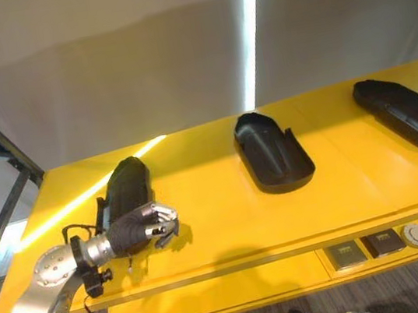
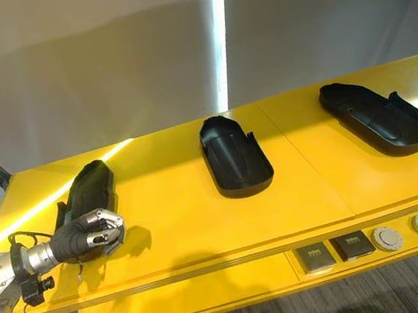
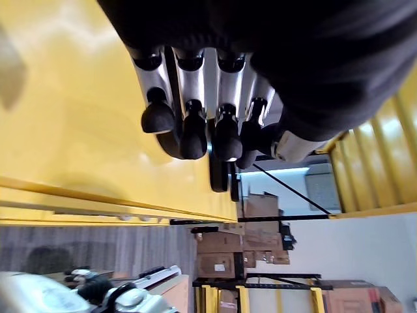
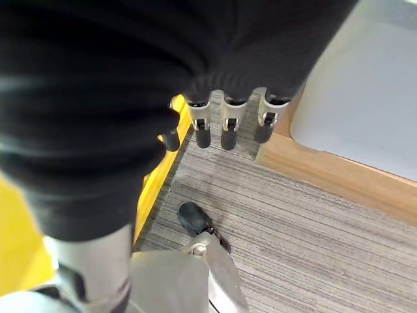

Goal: Move parts from the plastic box to the shelf.

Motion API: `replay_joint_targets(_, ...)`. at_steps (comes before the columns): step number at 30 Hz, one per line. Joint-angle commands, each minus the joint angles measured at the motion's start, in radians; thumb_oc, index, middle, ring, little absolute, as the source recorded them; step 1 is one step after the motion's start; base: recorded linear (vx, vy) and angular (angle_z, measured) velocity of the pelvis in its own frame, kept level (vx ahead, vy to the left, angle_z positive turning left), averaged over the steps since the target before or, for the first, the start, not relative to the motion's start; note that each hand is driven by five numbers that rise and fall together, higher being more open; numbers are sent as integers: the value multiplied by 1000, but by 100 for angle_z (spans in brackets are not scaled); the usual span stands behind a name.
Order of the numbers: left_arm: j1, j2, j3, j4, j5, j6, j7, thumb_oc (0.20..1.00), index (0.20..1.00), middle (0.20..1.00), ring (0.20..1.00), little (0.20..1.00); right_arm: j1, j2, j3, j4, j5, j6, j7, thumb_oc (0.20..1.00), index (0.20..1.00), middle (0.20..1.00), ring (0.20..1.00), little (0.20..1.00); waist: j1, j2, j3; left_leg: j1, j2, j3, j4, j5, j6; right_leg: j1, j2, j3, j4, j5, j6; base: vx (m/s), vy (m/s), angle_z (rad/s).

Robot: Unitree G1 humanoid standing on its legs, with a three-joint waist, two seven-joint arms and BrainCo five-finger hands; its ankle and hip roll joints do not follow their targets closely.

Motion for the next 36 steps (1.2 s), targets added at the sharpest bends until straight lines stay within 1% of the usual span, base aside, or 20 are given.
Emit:
replay_joint_targets(1, -38, 41, 54, -17, 36, 31, -34, 200, 200, 200, 200, 200, -67, -22, 17, 4, -23, 7, 26, 1000, 1000, 1000, 1000, 1000, 11, -7, 90, 37, -51, 3, 2, -48, 67, 102, -8, -50, 4, -89, 34, 0, 0, 0)
replay_joint_targets(2, -25, 50, 53, -13, 33, 58, -60, 200, 200, 200, 200, 200, -69, -28, 17, 8, -25, 3, 31, 1000, 1000, 1000, 1000, 1000, 14, -5, 91, 36, -52, 1, 3, -48, 68, 102, -9, -53, 4, -89, 34, 0, 0, 0)
replay_joint_targets(4, -14, 51, 49, -13, 36, 90, -65, 200, 200, 200, 200, 200, -72, -33, 17, 14, -31, -3, 33, 1000, 1000, 1000, 1000, 1000, 16, -3, 92, 35, -53, -1, 2, -46, 68, 102, -9, -55, 4, -88, 35, 0, 13, 4)
replay_joint_targets(5, -7, 53, 45, -7, 39, 107, -58, 200, 200, 200, 200, 200, -73, -35, 18, 15, -33, -5, 34, 1000, 1000, 1000, 1000, 1000, 17, -2, 92, 34, -54, -3, 2, -46, 68, 102, -10, -56, 4, -89, 35, 0, 12, 4)
replay_joint_targets(6, -6, 53, 44, -6, 38, 112, -55, 200, 200, 200, 200, 200, -73, -35, 18, 15, -34, -5, 35, 1000, 1000, 1000, 1000, 1000, 17, -2, 92, 34, -54, -3, 2, -46, 68, 102, -10, -56, 4, -89, 35, -1, 9, 3)
replay_joint_targets(8, 8, 55, 28, 16, 35, 155, -43, 200, 200, 200, 200, 200, -74, -42, 22, 11, -34, -2, 40, 1000, 1000, 1000, 1000, 1000, 19, -1, 94, 34, -55, -5, 3, -47, 70, 103, -10, -59, 4, -89, 36, 0, 0, 0)
replay_joint_targets(9, 12, 53, 20, 24, 31, 166, -48, 200, 200, 200, 200, 200, -75, -44, 23, 9, -33, -2, 42, 1000, 1000, 1000, 1000, 1000, 19, -1, 95, 33, -55, -6, 3, -47, 70, 103, -10, -59, 4, -89, 35, -7, 4, 3)
replay_joint_targets(11, 29, 45, 7, 37, 30, 167, -63, 200, 200, 200, 200, 200, -76, -48, 24, 6, -37, -1, 46, 1000, 1000, 1000, 1000, 1000, 20, 0, 99, 33, -55, -6, 3, -47, 71, 104, -11, -62, 4, -90, 35, 15, 9, 3)
replay_joint_targets(12, 37, 40, -4, 42, 23, 164, -67, 200, 200, 200, 200, 200, -74, -48, 25, 10, -39, -5, 44, 1000, 1000, 1000, 1000, 1000, 21, 1, 99, 41, -56, -19, 4, -62, 66, 112, -10, -54, 6, -102, 43, 45, 9, 4)
replay_joint_targets(15, 40, 28, -25, 47, 21, 170, -69, 200, 200, 200, 200, 200, -74, -47, 29, 14, -44, -11, 42, 1000, 1000, 1000, 1000, 1000, 21, 1, 100, 43, -56, -18, 3, -61, 67, 115, -10, -58, 5, -103, 43, 19, 3, 4)
replay_joint_targets(18, 48, 30, -41, 59, 73, 182, -40, 200, 200, 200, 200, 200, -77, -52, 35, 13, -43, -10, 45, 1000, 1000, 1000, 1000, 1000, 20, 2, 101, 43, -56, -16, 3, -61, 66, 116, -9, -60, 6, -104, 43, 0, 0, 0)
replay_joint_targets(19, 51, 32, -43, 63, 78, 177, -33, 200, 200, 200, 200, 200, -78, -54, 35, 14, -42, -11, 46, 1000, 1000, 1000, 1000, 1000, 20, 3, 102, 43, -56, -16, 3, -60, 66, 116, -10, -60, 6, -104, 43, 0, 0, 0)
replay_joint_targets(21, 57, 40, -42, 82, 81, 169, 27, 200, 200, 200, 200, 200, -78, -56, 37, 18, -35, -13, 44, 1000, 1000, 1000, 1000, 1000, 21, 3, 104, 43, -56, -17, 2, -61, 66, 115, -9, -62, 6, -105, 43, 0, 0, 0)
replay_joint_targets(25, 66, 40, -10, 109, 95, 143, 108, 200, 200, 200, 200, 200, -68, -59, 35, 3, -29, -6, 43, 1000, 1000, 1000, 1000, 1000, 24, 3, 106, 42, -55, -18, 2, -60, 67, 116, -10, -65, 6, -106, 42, 0, 0, 0)
replay_joint_targets(28, 66, 36, 16, 125, 111, 134, 146, 200, 200, 200, 200, 200, -61, -57, 30, 4, -30, -8, 41, 1000, 1000, 1000, 1000, 1000, 27, 2, 105, 42, -55, -19, 2, -60, 66, 117, -10, -67, 5, -105, 41, 0, 0, 0)
replay_joint_targets(36, 81, 4, 110, 170, 100, 59, 289, 200, 200, 200, 200, 200, -35, -51, 17, -32, -26, 13, 37, 1000, 1000, 1000, 1000, 1000, 34, -6, 111, 41, -54, -24, 2, -59, 65, 118, -12, -73, 5, -104, 39, 0, 0, 0)
